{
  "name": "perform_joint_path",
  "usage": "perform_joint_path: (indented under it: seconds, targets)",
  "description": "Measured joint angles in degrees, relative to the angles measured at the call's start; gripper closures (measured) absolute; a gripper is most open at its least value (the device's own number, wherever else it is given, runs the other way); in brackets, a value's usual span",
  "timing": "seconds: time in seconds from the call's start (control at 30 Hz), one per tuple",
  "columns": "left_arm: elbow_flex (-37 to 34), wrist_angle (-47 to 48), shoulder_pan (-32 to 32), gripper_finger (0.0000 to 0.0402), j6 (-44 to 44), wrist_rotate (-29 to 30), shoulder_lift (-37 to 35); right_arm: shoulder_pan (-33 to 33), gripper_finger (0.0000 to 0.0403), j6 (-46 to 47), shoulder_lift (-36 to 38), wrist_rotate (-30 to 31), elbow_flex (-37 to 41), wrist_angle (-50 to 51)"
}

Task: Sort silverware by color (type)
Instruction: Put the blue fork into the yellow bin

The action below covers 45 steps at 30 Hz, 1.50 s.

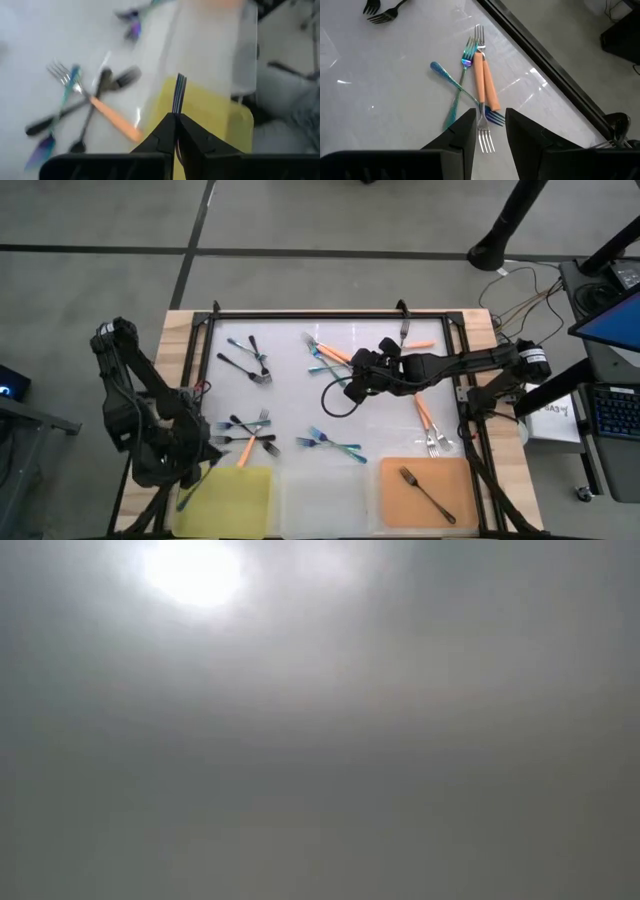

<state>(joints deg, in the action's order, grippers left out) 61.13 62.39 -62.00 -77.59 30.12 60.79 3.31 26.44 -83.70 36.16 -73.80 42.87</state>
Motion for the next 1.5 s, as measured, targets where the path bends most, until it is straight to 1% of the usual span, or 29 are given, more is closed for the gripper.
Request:
perform_joint_path:
  seconds: [0.07,0.2,0.43,0.77,0.93,1.03,1.2,1.3,1.43,1.5]
  targets:
    - [1.1,0.0,-0.1,0.0402,1.4,-3.5,1.6,0.0,0.0307,0.0,0.0,0.0,0.0,0.0]
    - [1.0,-0.7,-0.1,0.0402,3.0,-9.0,4.8,0.0,0.0307,-0.2,0.0,0.0,0.0,0.0]
    - [0.7,-1.0,0.0,0.0402,8.5,-13.2,10.5,0.0,0.0307,-1.6,0.0,0.0,0.0,0.1]
    - [0.6,-5.0,0.1,0.0402,9.7,-16.4,15.8,0.0,0.0307,-3.1,0.0,-0.1,0.0,0.3]
    - [0.6,-5.0,1.9,0.0402,11.8,-20.2,19.1,0.0,0.0307,-3.1,0.0,-0.1,0.0,0.2]
    - [0.7,-5.3,3.3,0.0401,13.5,-20.3,21.1,0.0,0.0307,-3.1,0.0,-0.1,0.0,0.1]
    - [0.7,-5.4,5.9,0.0401,13.5,-20.5,23.9,0.0,0.0307,-3.1,0.0,-0.1,0.0,0.1]
    - [0.7,-7.5,7.1,0.04,13.4,-20.7,24.7,0.0,0.0307,-3.1,0.0,-0.1,0.0,0.1]
    - [0.7,-11.5,8.5,0.0385,12.7,-21.2,24.8,0.0,0.0307,-3.9,0.0,-0.1,0.0,0.1]
    - [0.9,-11.9,8.8,0.0373,12.7,-21.7,24.8,-0.3,0.0307,-4.0,0.0,-0.1,0.0,0.1]
